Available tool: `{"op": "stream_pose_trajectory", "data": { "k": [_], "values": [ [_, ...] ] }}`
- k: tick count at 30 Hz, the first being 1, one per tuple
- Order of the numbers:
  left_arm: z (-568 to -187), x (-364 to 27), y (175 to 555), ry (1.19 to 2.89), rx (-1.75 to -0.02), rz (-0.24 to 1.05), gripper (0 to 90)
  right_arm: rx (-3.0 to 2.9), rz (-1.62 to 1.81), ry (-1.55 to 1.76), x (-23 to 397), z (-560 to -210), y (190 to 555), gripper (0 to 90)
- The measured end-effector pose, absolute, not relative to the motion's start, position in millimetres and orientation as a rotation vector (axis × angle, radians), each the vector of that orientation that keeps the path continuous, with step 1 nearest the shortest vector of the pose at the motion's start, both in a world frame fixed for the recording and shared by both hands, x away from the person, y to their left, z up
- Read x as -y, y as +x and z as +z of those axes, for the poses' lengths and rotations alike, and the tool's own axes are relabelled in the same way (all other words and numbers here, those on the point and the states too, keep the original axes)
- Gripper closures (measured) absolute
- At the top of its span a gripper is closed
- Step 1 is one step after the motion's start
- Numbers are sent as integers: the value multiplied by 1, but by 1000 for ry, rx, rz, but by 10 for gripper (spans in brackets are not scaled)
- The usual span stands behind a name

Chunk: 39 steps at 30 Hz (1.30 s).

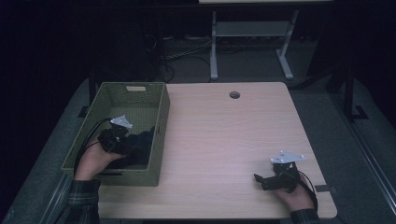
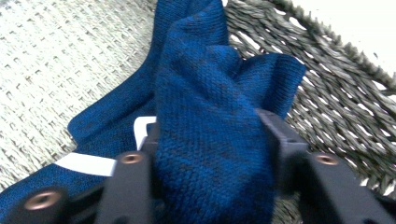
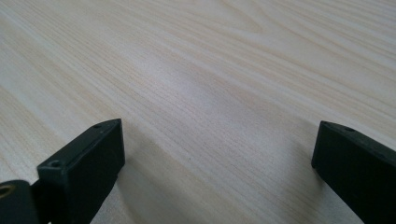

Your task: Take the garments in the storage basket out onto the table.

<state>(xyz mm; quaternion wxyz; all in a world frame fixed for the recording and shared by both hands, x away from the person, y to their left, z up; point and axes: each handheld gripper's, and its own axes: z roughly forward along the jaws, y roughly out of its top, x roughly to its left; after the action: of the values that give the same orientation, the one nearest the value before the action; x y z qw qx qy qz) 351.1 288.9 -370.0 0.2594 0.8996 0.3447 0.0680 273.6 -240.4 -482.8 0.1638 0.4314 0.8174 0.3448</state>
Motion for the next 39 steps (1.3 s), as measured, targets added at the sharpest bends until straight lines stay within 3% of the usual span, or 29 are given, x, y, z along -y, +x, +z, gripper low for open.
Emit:
{"op": "stream_pose_trajectory", "data": {
  "k": [4,6,39],
  "values": [
    [-369,-291,352,2437,-946,159,708,-2331,983,1230,240,-483,274,24],
    [-368,-293,352,2421,-958,153,722,-2330,983,1230,240,-483,274,24],
    [-306,-325,344,2215,-953,225,731,-2330,984,1228,240,-483,274,24]
  ]
}}
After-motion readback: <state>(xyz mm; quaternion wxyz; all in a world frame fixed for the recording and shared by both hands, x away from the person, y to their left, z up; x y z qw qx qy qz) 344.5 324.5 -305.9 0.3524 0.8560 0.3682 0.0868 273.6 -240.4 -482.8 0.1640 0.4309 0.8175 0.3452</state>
